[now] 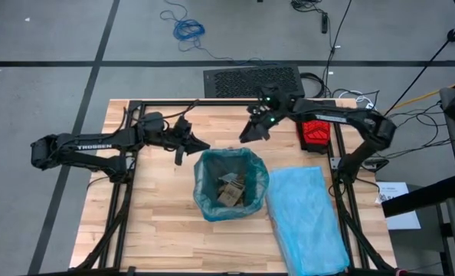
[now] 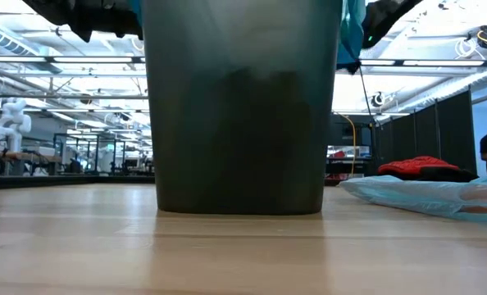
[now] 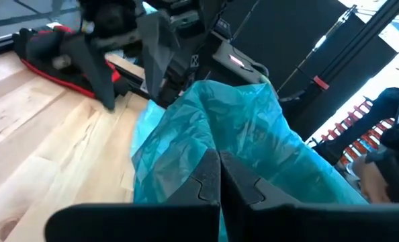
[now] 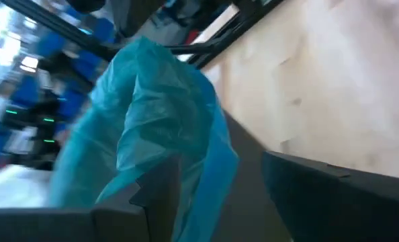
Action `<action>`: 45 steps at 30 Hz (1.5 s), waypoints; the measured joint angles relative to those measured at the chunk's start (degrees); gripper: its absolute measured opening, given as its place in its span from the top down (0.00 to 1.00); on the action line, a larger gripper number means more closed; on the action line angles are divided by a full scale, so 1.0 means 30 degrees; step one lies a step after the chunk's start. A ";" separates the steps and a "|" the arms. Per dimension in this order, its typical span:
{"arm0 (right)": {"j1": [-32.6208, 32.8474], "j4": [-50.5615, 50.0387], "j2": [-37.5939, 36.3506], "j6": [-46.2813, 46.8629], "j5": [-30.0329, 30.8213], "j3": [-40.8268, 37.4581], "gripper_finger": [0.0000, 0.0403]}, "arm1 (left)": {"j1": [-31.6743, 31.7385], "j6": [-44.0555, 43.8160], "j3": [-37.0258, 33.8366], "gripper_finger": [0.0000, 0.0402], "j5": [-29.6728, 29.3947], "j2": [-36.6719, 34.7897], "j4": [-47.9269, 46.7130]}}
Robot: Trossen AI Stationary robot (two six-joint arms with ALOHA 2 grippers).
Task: Place trash/remove bag and relplace
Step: Remove the trash bag from the bin
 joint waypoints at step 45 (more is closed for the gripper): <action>0.1455 0.0595 -0.2795 -0.0379 0.3454 -0.0002 0.75 | 0.0884 0.0856 0.0007 1.00 0.0495 -0.0007 -0.0751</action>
